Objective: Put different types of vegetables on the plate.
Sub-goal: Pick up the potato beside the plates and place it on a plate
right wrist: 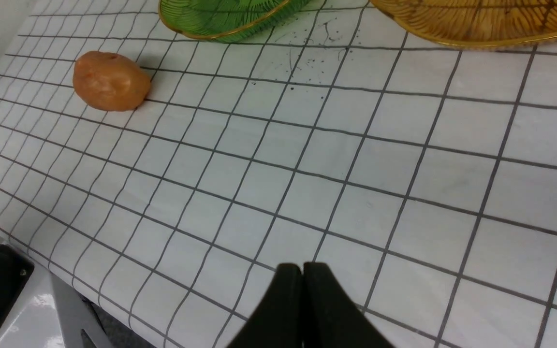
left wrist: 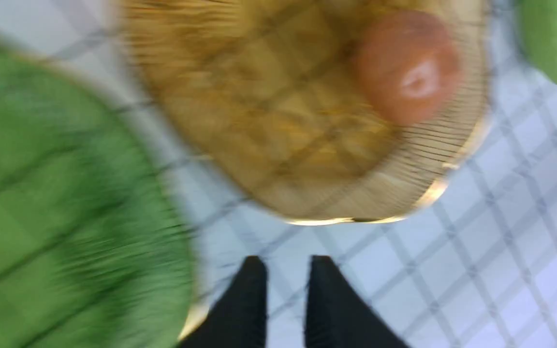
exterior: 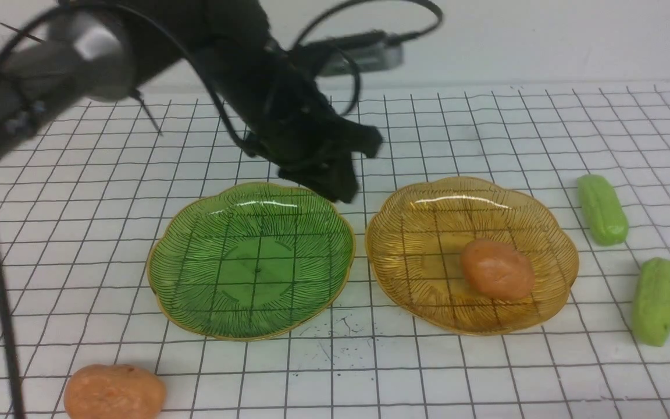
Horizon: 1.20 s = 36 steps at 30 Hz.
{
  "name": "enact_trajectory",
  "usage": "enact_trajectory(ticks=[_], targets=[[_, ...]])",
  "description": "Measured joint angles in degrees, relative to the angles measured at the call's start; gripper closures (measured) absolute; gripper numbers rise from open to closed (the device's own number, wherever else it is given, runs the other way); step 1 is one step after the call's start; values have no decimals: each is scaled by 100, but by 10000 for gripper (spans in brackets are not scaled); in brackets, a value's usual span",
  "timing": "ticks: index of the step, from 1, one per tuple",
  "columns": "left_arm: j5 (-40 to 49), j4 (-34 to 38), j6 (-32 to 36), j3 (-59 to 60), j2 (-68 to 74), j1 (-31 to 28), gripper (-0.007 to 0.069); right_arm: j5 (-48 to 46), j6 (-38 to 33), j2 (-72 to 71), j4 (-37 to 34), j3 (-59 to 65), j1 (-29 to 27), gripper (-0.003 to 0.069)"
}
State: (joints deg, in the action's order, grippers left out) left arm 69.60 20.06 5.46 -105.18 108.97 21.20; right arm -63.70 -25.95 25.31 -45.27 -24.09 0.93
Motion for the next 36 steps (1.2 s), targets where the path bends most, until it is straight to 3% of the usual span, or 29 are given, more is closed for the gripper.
enact_trajectory(ticks=[3,11,22,27,30,36], targets=[[22,-462,-225,259,-515,-283,618,-5,0,0,45,0,0,673],[124,-1517,-746,2631,-3147,-995,632,34,-4,0,69,0,0,673],[179,-1486,-1190,4548,-3756,-1063,632,66,-4,0,74,0,0,673],[162,-1532,-227,4731,-3636,-1063,624,66,-4,0,80,0,0,673],[-13,-1559,867,4731,-3498,-1063,583,66,-4,0,96,0,0,673],[-126,-1519,2059,4731,-3085,-1063,430,66,-4,0,96,0,0,673]])
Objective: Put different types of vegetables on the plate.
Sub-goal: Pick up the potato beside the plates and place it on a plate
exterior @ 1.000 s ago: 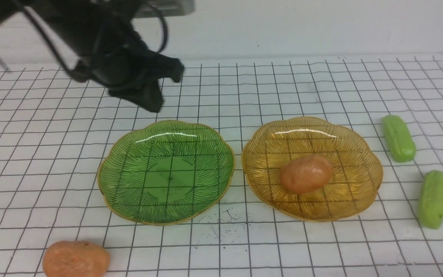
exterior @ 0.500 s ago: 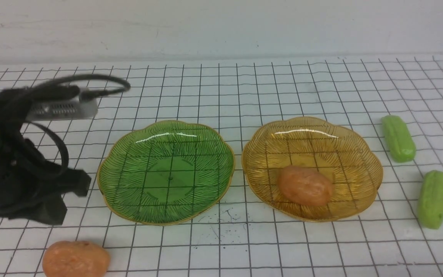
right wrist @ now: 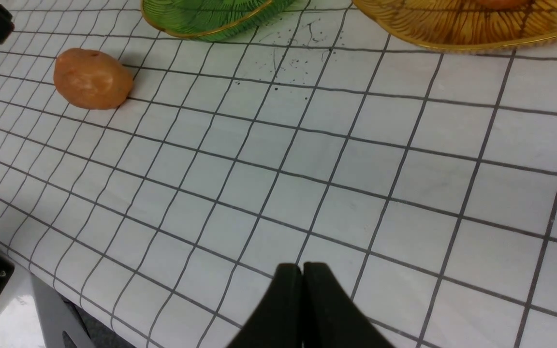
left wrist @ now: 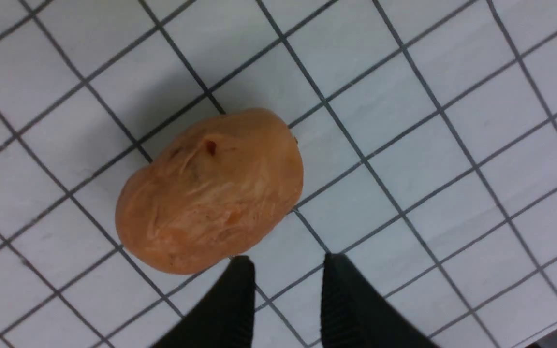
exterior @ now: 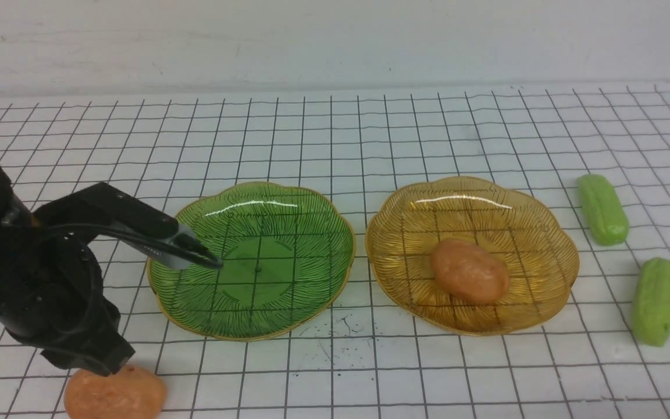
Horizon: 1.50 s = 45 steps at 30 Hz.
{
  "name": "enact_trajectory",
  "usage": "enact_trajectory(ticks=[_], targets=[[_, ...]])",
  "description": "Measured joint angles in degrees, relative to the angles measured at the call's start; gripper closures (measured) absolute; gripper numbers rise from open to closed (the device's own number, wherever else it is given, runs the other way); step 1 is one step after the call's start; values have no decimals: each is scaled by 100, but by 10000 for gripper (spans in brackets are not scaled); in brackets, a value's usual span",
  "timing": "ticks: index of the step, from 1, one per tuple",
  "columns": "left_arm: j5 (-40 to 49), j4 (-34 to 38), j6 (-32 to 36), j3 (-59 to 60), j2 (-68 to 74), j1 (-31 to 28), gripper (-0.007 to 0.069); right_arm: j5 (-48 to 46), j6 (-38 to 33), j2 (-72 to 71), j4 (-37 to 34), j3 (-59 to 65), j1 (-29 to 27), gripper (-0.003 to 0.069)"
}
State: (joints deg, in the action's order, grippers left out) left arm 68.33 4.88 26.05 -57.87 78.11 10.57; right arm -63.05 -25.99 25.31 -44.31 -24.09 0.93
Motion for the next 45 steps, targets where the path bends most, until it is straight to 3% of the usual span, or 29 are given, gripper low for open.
enact_trajectory(ticks=[8,13,17,23,41,45], targets=[[-180,-81,713,0,785,0,153,0,-214,0,0,0,0,673],[-708,-151,1270,0,990,37,55,50,-258,0,6,0,0,673],[-1017,-177,2033,0,1080,78,41,61,-258,0,6,0,0,673],[-796,-232,2668,0,1344,84,41,64,-258,0,6,0,0,673],[-841,-667,2666,0,1962,89,41,99,-258,0,17,0,0,673],[-826,-672,2658,0,2042,89,69,106,-264,0,17,0,0,673]])
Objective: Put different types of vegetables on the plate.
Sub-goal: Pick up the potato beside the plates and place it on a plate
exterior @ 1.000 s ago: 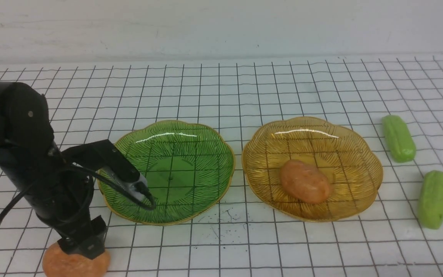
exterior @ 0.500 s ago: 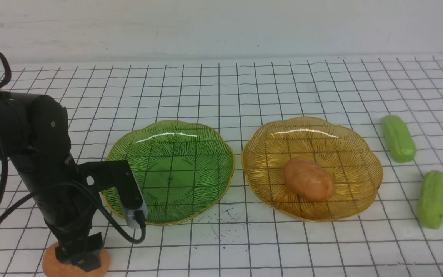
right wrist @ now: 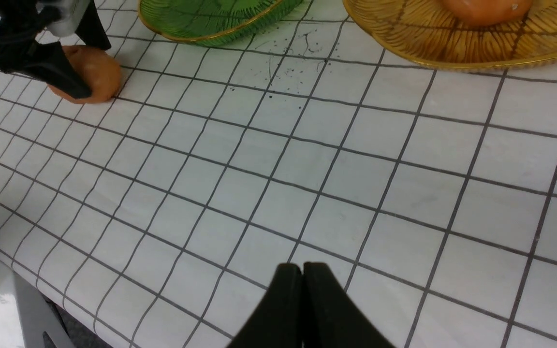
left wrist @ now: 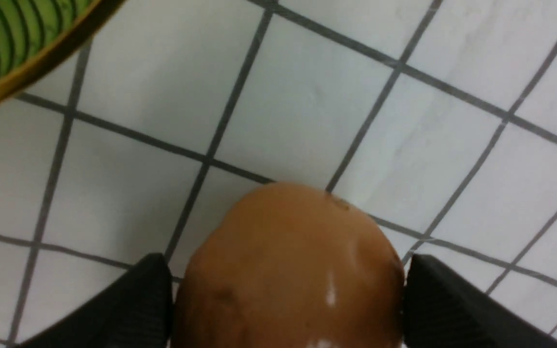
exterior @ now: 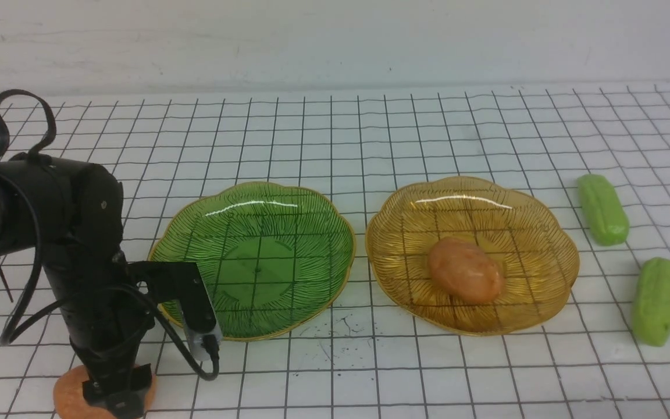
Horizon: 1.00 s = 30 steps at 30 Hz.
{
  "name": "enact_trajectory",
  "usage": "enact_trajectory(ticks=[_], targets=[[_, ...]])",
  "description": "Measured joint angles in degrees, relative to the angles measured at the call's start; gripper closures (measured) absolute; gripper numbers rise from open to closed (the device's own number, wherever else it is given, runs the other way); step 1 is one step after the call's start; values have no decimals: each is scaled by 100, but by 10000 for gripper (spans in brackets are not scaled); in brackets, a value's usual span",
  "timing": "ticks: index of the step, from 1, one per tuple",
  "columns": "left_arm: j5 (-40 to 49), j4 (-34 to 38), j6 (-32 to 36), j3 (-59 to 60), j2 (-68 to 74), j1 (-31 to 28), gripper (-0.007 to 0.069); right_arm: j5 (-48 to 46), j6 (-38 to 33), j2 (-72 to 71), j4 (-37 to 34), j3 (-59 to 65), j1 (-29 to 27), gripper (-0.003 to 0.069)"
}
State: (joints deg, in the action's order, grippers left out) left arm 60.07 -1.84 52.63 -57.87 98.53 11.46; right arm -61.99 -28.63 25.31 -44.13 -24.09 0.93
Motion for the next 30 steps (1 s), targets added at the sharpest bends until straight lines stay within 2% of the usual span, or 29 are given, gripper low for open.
enact_trajectory(ticks=[2,11,15,16,18,19,20,21,22,29,30], targets=[[122,24,-2,0,19,0,124,20,-1,0,0,0,0,673],[669,184,-267,-425,31,17,124,131,-15,0,0,0,0,673],[808,734,-715,-1111,-83,269,124,144,-21,0,0,0,0,673],[853,1158,-915,-1446,-131,517,124,148,-26,0,0,0,0,673],[845,1508,-1097,-1832,-149,817,124,155,-26,0,0,0,0,673],[688,1779,-1367,-2065,-149,1089,124,168,-32,0,0,0,0,673],[688,1779,-1367,-2102,-141,1089,124,168,-32,0,0,0,0,673],[131,2147,-1953,-2481,-64,1513,124,173,-32,0,0,0,0,673],[75,2168,-2003,-2548,-52,1543,124,173,-32,0,0,0,0,673],[-1829,2434,-3158,-3279,709,2224,124,174,-32,0,0,0,0,673],[-1829,2434,-3158,-3288,736,2224,124,174,-32,0,0,0,0,673]])
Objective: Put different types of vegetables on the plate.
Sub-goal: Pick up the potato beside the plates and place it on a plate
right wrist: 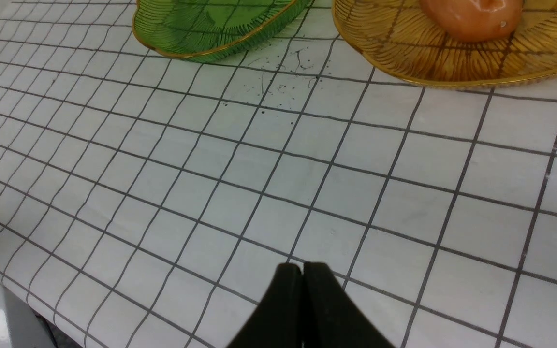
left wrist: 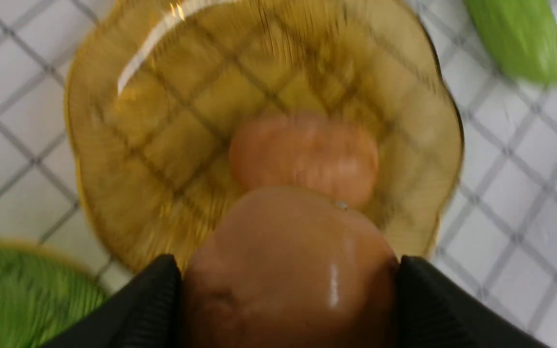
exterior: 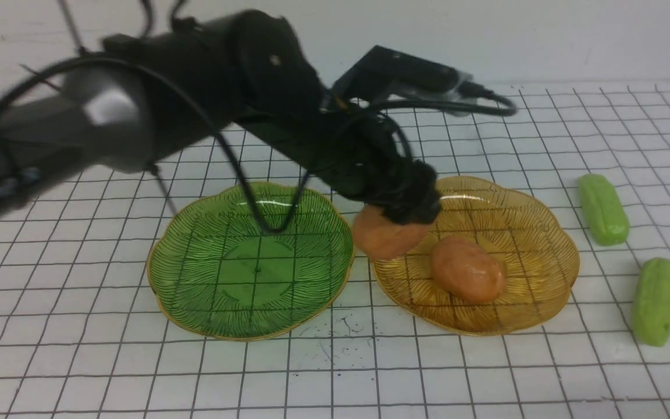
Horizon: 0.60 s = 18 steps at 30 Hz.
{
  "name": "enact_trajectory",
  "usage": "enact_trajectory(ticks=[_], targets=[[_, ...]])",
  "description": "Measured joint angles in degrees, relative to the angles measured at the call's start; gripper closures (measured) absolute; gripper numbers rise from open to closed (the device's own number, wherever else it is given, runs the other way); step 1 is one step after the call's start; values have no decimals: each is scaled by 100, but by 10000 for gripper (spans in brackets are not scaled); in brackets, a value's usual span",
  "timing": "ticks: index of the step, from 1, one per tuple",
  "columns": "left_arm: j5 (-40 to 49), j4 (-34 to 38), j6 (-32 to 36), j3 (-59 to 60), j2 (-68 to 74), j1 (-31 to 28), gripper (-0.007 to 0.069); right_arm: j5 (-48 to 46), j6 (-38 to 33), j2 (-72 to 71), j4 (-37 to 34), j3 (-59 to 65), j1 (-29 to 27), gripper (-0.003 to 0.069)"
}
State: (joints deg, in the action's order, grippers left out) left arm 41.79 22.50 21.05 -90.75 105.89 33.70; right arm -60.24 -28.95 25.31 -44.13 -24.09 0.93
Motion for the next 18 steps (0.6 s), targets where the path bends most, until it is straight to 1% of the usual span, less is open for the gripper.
enact_trajectory(ticks=[1,2,4,7,9,14,18], targets=[[-290,14,-200,-69,213,81,124,0,6,0,0,0,0,673],[-349,13,-251,-85,267,94,124,0,6,0,0,0,0,673],[-740,54,-716,-175,635,135,124,0,6,0,0,0,0,673],[-934,54,-1086,-199,870,120,124,0,6,0,0,0,0,673],[-1046,54,-1503,-199,1124,81,124,0,6,0,0,0,0,673],[-1101,32,-1694,-199,1304,64,119,0,6,0,0,0,0,673],[-1137,32,-1705,-241,1319,64,77,71,6,0,0,0,0,673]])
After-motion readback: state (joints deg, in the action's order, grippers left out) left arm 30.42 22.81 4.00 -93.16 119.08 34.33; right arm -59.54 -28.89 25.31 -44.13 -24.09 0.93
